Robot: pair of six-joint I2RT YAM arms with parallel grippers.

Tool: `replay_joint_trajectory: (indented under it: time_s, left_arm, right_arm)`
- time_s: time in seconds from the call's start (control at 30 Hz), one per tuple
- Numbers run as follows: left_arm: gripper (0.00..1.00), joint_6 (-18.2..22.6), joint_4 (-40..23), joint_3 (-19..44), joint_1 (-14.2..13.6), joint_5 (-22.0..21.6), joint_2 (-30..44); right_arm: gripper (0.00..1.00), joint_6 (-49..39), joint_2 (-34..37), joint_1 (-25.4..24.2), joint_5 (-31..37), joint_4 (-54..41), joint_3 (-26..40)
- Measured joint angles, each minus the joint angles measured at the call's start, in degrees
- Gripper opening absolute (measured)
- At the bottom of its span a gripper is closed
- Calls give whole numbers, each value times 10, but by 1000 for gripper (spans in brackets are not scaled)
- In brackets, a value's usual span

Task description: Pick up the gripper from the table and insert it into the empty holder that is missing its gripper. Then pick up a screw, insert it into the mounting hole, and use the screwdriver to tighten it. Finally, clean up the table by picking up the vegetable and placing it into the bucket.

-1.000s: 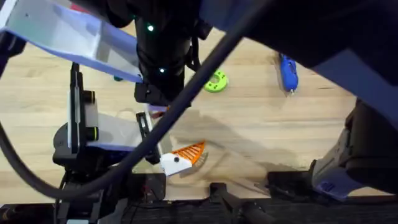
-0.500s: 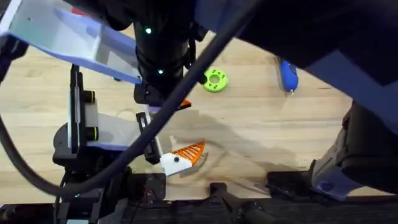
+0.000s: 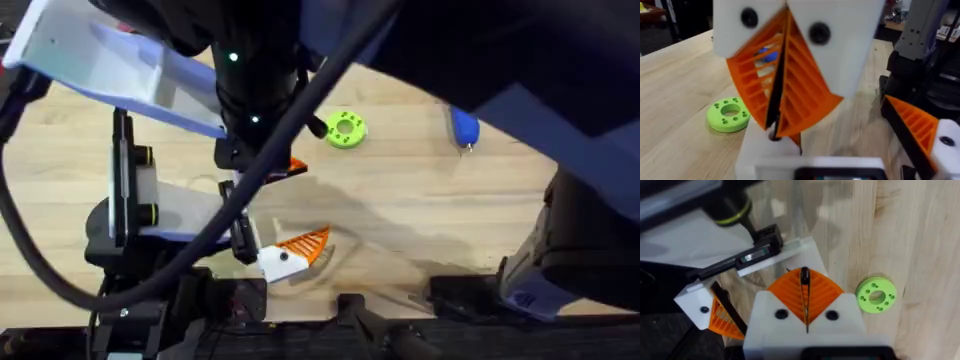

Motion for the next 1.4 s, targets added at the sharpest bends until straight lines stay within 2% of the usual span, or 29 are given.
replay_joint_trajectory:
  time_s: [0.77,0.83,0.97,1.0,1.07,1.23,1.4]
  left_arm:
    - [986,-3,0,0,0,0,0]
    - [987,-2,0,0,0,0,0]
    - [986,0,0,0,0,0,0]
    - [987,0,0,0,0,1,0]
    - [987,0,0,0,0,2,0]
    - [986,0,0,0,0,0,0]
    - [986,0,0,0,0,2,0]
  right_arm:
    - [8,5,11,1,0,0,0]
    - [228,10,11,1,0,0,0]
    - [823,12,11,1,1,0,-1]
    - [942,11,11,0,3,-1,-1]
    - [989,15,11,-1,6,1,-1]
    - [994,45,6,-13,7,14,-6]
    - [994,123,-28,-62,0,49,-7]
